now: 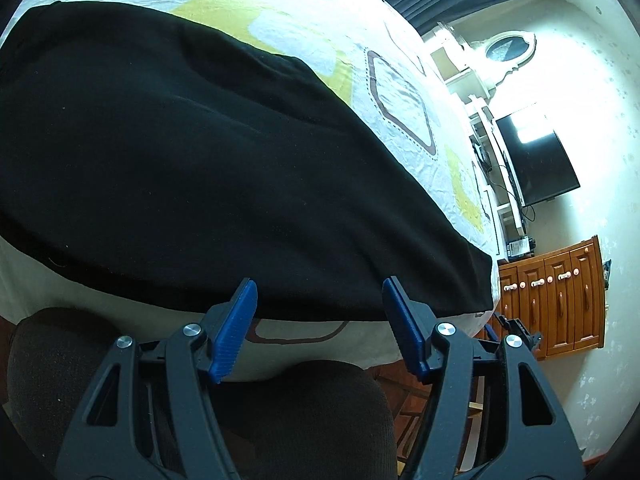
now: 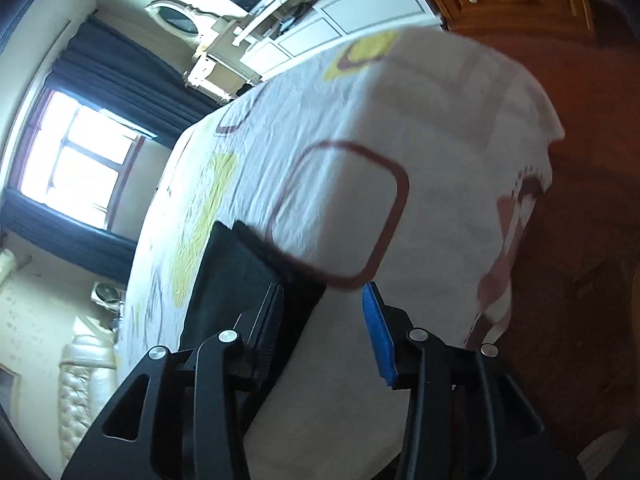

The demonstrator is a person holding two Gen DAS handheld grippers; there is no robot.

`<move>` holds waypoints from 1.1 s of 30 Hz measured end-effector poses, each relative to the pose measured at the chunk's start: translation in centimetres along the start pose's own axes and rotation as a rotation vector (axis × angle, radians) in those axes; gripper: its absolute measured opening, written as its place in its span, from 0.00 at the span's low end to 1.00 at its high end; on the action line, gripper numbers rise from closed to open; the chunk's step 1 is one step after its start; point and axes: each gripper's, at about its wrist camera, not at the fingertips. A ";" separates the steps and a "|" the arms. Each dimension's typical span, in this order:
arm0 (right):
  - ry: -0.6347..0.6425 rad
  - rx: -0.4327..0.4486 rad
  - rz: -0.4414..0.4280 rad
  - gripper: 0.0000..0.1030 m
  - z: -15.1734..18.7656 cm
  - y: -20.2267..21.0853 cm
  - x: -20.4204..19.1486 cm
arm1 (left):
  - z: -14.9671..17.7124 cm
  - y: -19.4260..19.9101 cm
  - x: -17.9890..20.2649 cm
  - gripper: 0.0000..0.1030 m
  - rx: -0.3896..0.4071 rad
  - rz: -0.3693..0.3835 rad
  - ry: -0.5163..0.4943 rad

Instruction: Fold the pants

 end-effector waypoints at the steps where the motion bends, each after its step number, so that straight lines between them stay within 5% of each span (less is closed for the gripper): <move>1: 0.043 -0.004 0.011 0.42 -0.8 0.2 -0.9 | -0.1 -0.1 0.0 0.63 0.005 -0.006 -0.008; 6: 0.293 -0.100 0.002 0.58 -5.1 -3.4 -7.6 | -0.1 -0.6 -0.2 0.63 0.009 -0.014 0.011; 11: 0.452 -0.222 0.185 0.64 -7.7 -9.7 -11.9 | 1.0 -0.5 -1.3 0.63 0.006 0.011 0.081; 13: 0.438 -0.309 0.194 0.65 -8.1 -11.9 -11.8 | 1.3 -0.2 -1.7 0.63 0.006 0.007 0.093; 15: 0.483 -0.336 0.190 0.29 -7.6 -12.3 -11.9 | 1.3 0.1 -2.3 0.63 0.004 0.017 0.105; 16: 0.515 -0.349 0.194 0.21 -7.4 -12.4 -12.4 | 1.3 0.1 -2.4 0.63 0.002 0.023 0.111; 19: 0.560 -0.286 0.205 0.16 -7.6 -10.7 -12.9 | 1.0 0.1 -2.6 0.63 0.009 0.023 0.123; 22: 0.465 -0.265 0.171 0.15 -8.8 -10.0 -10.7 | 0.6 -0.1 -2.0 0.64 0.017 0.027 0.120; 25: 0.387 -0.249 0.129 0.22 -8.6 -10.8 -9.1 | 0.5 -0.3 -1.7 0.64 0.013 0.030 0.113; 29: 0.218 -0.229 -0.052 0.64 -9.2 -8.0 -6.7 | 0.6 0.1 -2.1 0.64 0.008 0.034 0.121; 33: 0.175 -0.152 -0.049 0.67 -7.9 -3.4 -3.7 | 0.6 1.4 -2.7 0.64 0.033 0.024 0.117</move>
Point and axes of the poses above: each gripper's, at about its wrist camera, not at the fingertips, and y roughly against the way its jaws point, x to its right, z to its underside, and after that the axes turned 13 degrees about -x, right-handed
